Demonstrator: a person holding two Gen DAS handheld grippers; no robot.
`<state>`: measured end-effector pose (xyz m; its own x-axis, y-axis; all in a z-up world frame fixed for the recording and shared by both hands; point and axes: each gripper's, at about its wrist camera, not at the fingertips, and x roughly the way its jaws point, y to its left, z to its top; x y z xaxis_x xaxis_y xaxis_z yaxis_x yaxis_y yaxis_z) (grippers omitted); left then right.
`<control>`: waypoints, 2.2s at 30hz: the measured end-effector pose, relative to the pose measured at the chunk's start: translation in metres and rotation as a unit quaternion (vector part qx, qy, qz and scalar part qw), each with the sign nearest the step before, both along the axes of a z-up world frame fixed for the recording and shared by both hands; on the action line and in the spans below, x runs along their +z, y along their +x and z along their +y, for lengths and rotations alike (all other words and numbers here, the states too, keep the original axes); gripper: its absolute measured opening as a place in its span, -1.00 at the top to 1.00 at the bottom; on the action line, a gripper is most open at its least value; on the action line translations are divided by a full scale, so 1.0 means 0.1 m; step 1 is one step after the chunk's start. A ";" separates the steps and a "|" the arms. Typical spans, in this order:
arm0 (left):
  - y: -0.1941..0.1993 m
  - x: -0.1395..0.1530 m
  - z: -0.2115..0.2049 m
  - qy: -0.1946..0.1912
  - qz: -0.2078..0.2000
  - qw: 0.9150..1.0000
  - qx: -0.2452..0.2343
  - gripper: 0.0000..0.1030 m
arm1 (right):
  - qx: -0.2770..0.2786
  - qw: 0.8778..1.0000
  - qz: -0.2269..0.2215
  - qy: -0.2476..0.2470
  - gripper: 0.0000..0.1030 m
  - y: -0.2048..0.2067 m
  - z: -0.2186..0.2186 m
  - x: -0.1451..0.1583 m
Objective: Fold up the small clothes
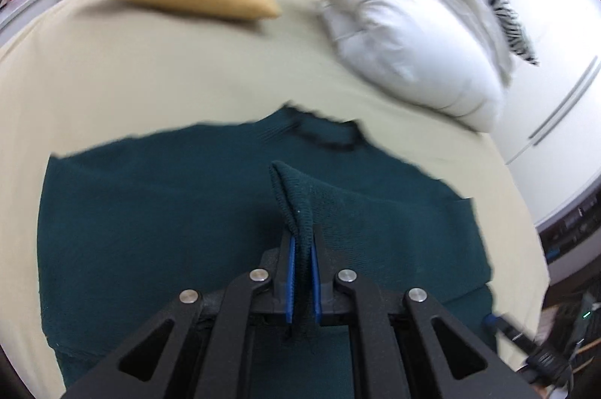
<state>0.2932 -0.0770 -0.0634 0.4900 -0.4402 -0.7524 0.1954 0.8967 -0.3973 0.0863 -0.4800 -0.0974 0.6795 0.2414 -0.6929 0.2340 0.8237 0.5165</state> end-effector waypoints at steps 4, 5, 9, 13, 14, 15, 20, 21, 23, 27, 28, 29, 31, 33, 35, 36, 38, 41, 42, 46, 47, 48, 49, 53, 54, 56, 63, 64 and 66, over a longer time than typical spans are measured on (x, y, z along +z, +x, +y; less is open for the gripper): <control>0.00 -0.25 0.07 0.004 0.022 1.000 0.003 0.84 | -0.031 0.999 0.000 -0.042 -0.15 0.18 -0.23 0.16; -0.02 -0.28 0.07 0.003 0.022 1.000 0.003 0.84 | -0.034 0.998 0.002 -0.057 -0.15 0.25 -0.28 0.19; -0.02 -0.31 0.11 -0.002 0.021 1.000 0.001 0.84 | -0.034 0.995 0.037 -0.090 0.02 0.65 -0.49 0.18; -0.04 -0.32 0.10 0.000 0.020 1.000 -0.004 0.84 | -0.023 0.995 0.071 -0.068 0.22 0.93 -0.60 0.01; -0.04 -0.33 0.09 -0.001 0.020 1.000 -0.004 0.84 | -0.014 0.995 0.077 -0.060 0.25 0.96 -0.61 -0.04; -0.04 -0.33 0.07 -0.001 0.020 1.000 -0.004 0.84 | -0.003 0.995 0.083 -0.061 0.37 0.99 -0.57 -0.08; -0.06 -0.34 0.08 -0.007 0.019 1.000 -0.003 0.84 | 0.011 0.989 0.093 -0.112 0.81 1.02 -0.48 -0.12; -0.07 -0.34 0.08 -0.009 0.019 1.000 -0.002 0.84 | 0.002 0.989 0.095 -0.116 0.86 1.03 -0.52 -0.09; -0.09 -0.34 0.08 -0.009 0.017 1.000 -0.003 0.84 | -0.010 0.988 0.094 -0.122 0.90 1.03 -0.56 -0.08; -0.09 -0.38 0.08 -0.012 0.018 1.000 -0.004 0.83 | -0.018 0.988 0.093 -0.124 0.91 1.00 -0.57 -0.24; -0.08 -0.39 0.10 -0.016 0.021 1.000 -0.004 0.84 | -0.016 0.987 0.088 -0.133 0.91 0.98 -0.55 -0.24; -0.07 -0.38 0.11 -0.018 0.022 1.000 -0.005 0.84 | -0.015 0.987 0.088 -0.134 0.91 0.97 -0.54 -0.23; -0.04 -0.37 0.12 -0.020 0.023 1.000 -0.004 0.84 | -0.006 0.987 0.091 -0.130 0.89 0.98 -0.54 -0.19; -0.03 -0.35 0.10 -0.014 0.019 1.000 -0.005 0.84 | 0.012 0.989 0.083 -0.122 0.83 0.95 -0.53 -0.10; -0.02 -0.35 0.07 -0.006 0.015 1.000 -0.010 0.84 | 0.012 0.992 0.058 -0.115 0.81 0.91 -0.57 0.04; -0.02 -0.36 0.07 -0.005 0.015 1.000 -0.010 0.84 | -0.003 0.993 0.037 -0.108 0.76 0.91 -0.63 0.14; -0.03 -0.38 0.08 -0.008 0.015 1.000 -0.010 0.84 | -0.018 0.995 0.024 -0.094 0.39 0.98 -0.69 0.20; -0.01 -0.41 0.10 -0.017 0.020 1.000 -0.008 0.84 | -0.013 0.997 0.023 -0.079 0.13 1.29 -0.71 0.20; 0.00 -0.41 0.11 -0.017 0.020 1.000 -0.009 0.84 | -0.010 0.996 0.034 -0.084 0.13 1.43 -0.71 0.13; -0.01 -0.43 0.13 -0.019 0.018 1.000 -0.013 0.80 | -0.023 0.994 0.086 -0.064 0.41 1.76 -0.84 -0.21; 0.00 -0.43 0.13 -0.021 0.017 1.000 -0.014 0.80 | -0.024 0.993 0.091 -0.072 0.52 1.80 -0.86 -0.26; 0.00 -0.44 0.14 -0.022 0.017 1.000 -0.015 0.80 | -0.022 0.991 0.095 -0.089 0.74 1.84 -0.87 -0.28; 0.00 -0.44 0.14 -0.023 0.016 0.999 -0.015 0.80 | -0.021 0.990 0.096 -0.100 0.85 1.83 -0.88 -0.28; -0.04 -0.42 0.13 -0.020 0.011 1.000 -0.014 0.80 | -0.022 0.986 0.090 -0.136 0.89 1.82 -0.83 -0.18; -0.05 -0.42 0.14 -0.022 0.010 1.000 -0.013 0.80 | -0.028 0.986 0.082 -0.141 0.90 1.81 -0.82 -0.15; -0.06 -0.45 0.16 -0.030 0.009 0.999 -0.009 0.80 | -0.037 0.986 0.082 -0.142 0.90 1.82 -0.81 -0.17; -0.06 -0.44 0.17 -0.032 0.008 0.999 -0.011 0.78 | -0.020 0.983 0.082 -0.162 0.82 1.80 -0.81 -0.13; -0.08 -0.43 0.17 -0.030 0.009 0.999 -0.011 0.78 | -0.028 0.982 0.074 -0.172 0.82 1.72 -0.80 -0.02; -0.11 -0.40 0.17 -0.027 0.011 1.000 -0.008 0.77 | -0.042 0.981 0.050 -0.180 0.69 1.51 -0.77 0.17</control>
<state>0.2818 -0.0602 -0.1032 0.4660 -0.4876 -0.7383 0.2001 0.8709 -0.4488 0.2371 -0.5574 -0.0803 0.6100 -0.0855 -0.7878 0.3432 0.9246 0.1654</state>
